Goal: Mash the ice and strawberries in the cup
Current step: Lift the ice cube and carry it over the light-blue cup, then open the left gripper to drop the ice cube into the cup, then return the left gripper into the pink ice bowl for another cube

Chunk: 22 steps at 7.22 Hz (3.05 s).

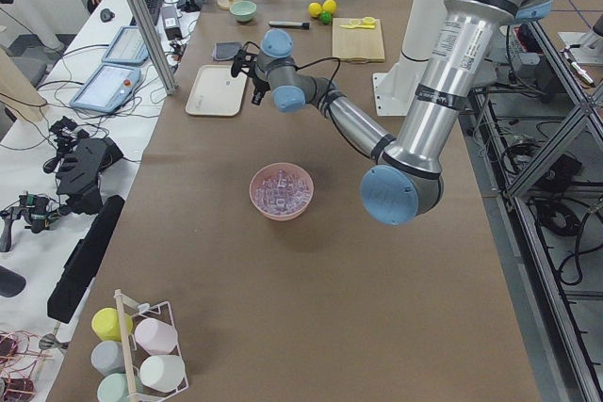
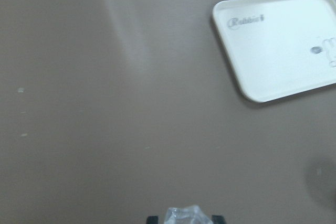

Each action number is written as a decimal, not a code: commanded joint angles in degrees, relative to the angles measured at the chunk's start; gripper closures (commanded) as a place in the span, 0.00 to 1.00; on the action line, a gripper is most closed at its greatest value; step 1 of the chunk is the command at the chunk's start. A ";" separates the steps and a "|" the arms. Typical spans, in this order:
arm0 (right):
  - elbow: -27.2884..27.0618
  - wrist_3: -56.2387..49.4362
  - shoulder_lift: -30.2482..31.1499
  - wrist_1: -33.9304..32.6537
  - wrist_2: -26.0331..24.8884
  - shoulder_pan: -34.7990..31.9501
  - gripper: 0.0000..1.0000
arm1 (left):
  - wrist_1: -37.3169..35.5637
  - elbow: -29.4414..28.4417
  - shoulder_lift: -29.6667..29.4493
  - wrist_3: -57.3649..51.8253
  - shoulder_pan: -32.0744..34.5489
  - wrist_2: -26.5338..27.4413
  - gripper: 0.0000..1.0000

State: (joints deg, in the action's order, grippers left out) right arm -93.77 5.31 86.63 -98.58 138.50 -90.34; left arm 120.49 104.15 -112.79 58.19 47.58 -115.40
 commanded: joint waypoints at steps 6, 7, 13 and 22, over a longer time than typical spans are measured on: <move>-0.45 -0.03 0.55 0.06 -0.60 -0.01 0.00 | 0.18 -3.95 -10.16 9.40 -22.02 25.40 1.00; -0.54 -0.03 0.73 -0.03 -0.60 -0.01 0.00 | 0.27 -4.74 -10.17 9.31 -21.75 25.40 1.00; -0.27 -0.03 0.47 -0.03 -0.60 -0.10 0.00 | 2.46 -9.84 -13.07 9.57 -21.39 26.80 0.20; -0.54 -0.03 0.64 0.05 -0.25 -0.02 0.00 | -19.59 12.80 11.11 -16.92 -3.67 14.06 0.03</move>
State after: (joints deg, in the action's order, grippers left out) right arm -94.29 5.30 87.12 -98.60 138.16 -90.40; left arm 102.71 111.78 -110.23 47.25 40.51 -100.28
